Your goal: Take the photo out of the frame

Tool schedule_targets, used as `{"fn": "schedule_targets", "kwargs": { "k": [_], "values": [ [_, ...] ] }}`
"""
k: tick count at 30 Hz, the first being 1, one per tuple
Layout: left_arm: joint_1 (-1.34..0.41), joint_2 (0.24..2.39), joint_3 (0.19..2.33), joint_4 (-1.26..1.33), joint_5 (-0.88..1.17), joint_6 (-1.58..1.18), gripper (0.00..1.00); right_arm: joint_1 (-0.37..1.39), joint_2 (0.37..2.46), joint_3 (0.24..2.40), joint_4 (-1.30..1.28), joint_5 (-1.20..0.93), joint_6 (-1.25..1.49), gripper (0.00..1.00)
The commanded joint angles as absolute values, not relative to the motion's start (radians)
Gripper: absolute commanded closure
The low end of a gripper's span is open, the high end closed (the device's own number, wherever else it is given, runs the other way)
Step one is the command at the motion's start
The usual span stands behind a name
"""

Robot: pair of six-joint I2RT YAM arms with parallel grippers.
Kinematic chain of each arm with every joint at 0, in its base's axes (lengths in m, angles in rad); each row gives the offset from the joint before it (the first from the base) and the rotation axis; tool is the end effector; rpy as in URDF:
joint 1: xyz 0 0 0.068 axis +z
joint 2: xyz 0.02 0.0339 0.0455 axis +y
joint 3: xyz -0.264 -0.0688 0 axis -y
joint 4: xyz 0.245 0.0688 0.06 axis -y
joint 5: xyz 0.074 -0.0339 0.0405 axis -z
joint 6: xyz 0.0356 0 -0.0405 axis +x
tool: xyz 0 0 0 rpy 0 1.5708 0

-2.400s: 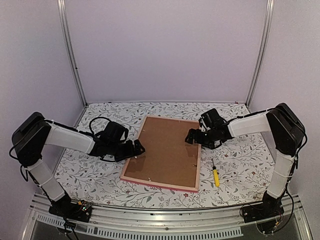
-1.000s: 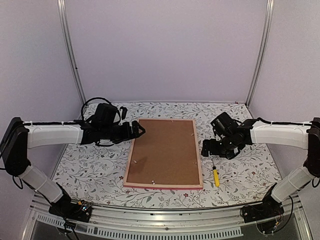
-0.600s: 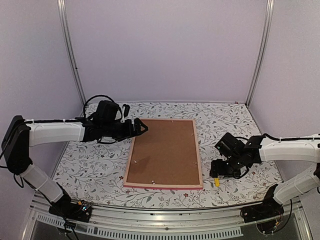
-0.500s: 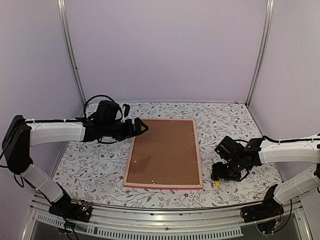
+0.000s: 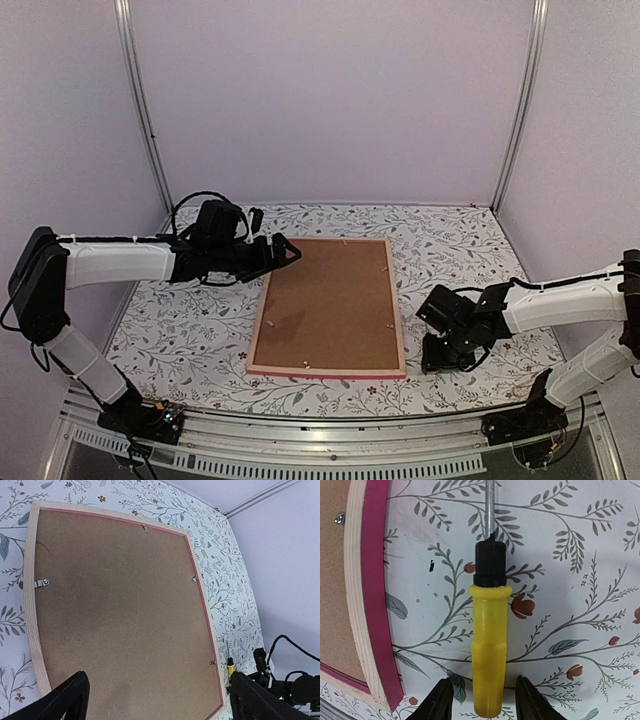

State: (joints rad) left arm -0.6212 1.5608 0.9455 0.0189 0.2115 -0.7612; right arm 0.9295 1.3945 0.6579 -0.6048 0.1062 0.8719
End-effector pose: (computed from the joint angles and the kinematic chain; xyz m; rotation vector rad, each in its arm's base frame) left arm 0.2738 -0.2052 0.2240 -0.0323 2.3369 -0.9789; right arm 0.1349 0.1743 0.1467 -0.0660 2.9110 0.1668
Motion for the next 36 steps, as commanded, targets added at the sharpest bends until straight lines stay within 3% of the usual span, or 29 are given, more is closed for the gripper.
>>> {"fn": "schedule_targets", "kwargs": {
  "k": [1, 5, 9, 16, 27, 36],
  "values": [
    [-0.62, 1.575, 0.971, 0.056, 0.237, -0.784, 0.01, 0.938, 1.421, 0.688, -0.63, 0.153, 0.878, 0.58],
    [-0.62, 1.58, 0.976, 0.071, 0.259, -0.802, 0.01, 0.939, 1.433, 0.71, -0.645, 0.18, 0.853, 0.68],
    [-0.62, 1.584, 0.974, 0.094, 0.294, -0.826, 0.01, 0.938, 1.434, 0.769, -0.676, 0.222, 0.807, 0.85],
    [-0.62, 1.588, 0.954, 0.158, 0.381, -0.873, 0.01, 0.937, 1.443, 0.898, -0.737, 0.293, 0.73, 0.98],
    [-0.675, 1.605, 0.977, 0.209, 0.456, -0.884, 0.05, 0.938, 1.484, 1.121, -0.707, 0.26, 0.531, 1.0],
    [-0.704, 1.626, 1.009, 0.259, 0.528, -0.905, 0.21, 0.952, 1.543, 1.25, -0.595, 0.099, 0.36, 1.0]
  ]
}}
